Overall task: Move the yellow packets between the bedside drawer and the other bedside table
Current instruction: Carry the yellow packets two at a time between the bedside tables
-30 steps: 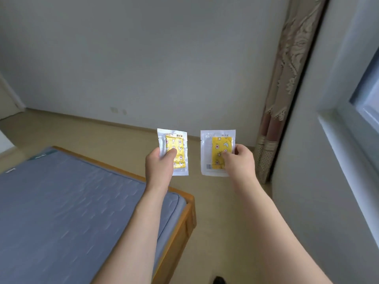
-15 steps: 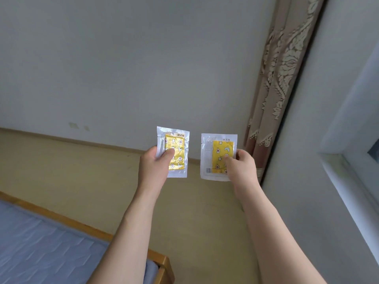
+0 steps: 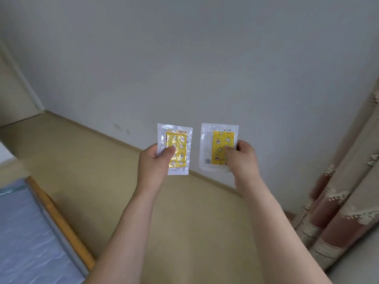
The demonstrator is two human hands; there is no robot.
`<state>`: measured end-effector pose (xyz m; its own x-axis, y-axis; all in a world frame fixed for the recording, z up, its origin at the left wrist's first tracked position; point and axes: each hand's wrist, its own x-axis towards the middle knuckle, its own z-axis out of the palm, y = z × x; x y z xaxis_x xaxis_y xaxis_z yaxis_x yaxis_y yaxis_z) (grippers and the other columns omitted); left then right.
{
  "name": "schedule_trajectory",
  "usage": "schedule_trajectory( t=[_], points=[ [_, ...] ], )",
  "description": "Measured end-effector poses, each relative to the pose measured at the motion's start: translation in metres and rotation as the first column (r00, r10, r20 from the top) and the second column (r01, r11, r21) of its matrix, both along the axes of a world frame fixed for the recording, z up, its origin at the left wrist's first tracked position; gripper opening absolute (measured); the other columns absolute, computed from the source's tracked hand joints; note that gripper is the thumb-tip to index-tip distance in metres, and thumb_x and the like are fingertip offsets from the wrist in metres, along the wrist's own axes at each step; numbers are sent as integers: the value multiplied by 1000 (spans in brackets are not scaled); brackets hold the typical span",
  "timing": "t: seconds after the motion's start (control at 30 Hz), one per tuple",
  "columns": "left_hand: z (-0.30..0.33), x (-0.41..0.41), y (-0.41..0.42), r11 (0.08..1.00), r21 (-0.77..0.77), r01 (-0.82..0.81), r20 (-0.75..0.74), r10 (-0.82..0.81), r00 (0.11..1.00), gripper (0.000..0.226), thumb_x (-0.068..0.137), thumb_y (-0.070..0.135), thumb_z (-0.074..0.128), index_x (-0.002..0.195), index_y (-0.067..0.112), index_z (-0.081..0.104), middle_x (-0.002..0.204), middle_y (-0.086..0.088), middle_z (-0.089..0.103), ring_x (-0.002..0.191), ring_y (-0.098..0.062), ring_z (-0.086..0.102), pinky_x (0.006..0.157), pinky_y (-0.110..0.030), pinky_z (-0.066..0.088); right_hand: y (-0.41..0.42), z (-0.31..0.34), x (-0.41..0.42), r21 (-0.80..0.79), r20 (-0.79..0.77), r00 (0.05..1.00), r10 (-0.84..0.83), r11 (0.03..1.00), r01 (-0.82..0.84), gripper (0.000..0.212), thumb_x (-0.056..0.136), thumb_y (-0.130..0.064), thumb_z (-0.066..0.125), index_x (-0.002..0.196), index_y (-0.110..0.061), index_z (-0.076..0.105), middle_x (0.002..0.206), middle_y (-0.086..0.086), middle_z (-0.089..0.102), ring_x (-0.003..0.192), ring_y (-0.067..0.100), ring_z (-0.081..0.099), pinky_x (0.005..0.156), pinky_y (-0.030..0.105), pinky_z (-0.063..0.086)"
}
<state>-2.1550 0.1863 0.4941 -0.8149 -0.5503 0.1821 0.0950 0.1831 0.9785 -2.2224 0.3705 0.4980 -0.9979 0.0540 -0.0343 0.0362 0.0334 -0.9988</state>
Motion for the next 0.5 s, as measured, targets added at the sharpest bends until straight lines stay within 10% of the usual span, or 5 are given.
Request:
schedule_trajectory(
  t=[0.27,0.5],
  points=[
    [-17,-89,-124,958,61,-281,28,280,960,33,88,15,67,58,14,51,53,11,39,49,-8,35,49,-18,30,-167,-21,-132,-16,91,941,325,946,-325,22,85,-5,48,97,-4,65,103,15,70,90,29,69,82,46,56],
    [-18,-179,-282,885,109,-452,0,455,890,12,88,13,67,78,17,74,76,0,75,70,-16,69,76,-40,57,-344,-12,-253,38,70,869,490,869,-493,25,87,-3,47,106,1,62,107,15,69,101,36,65,87,56,53]
  ],
)
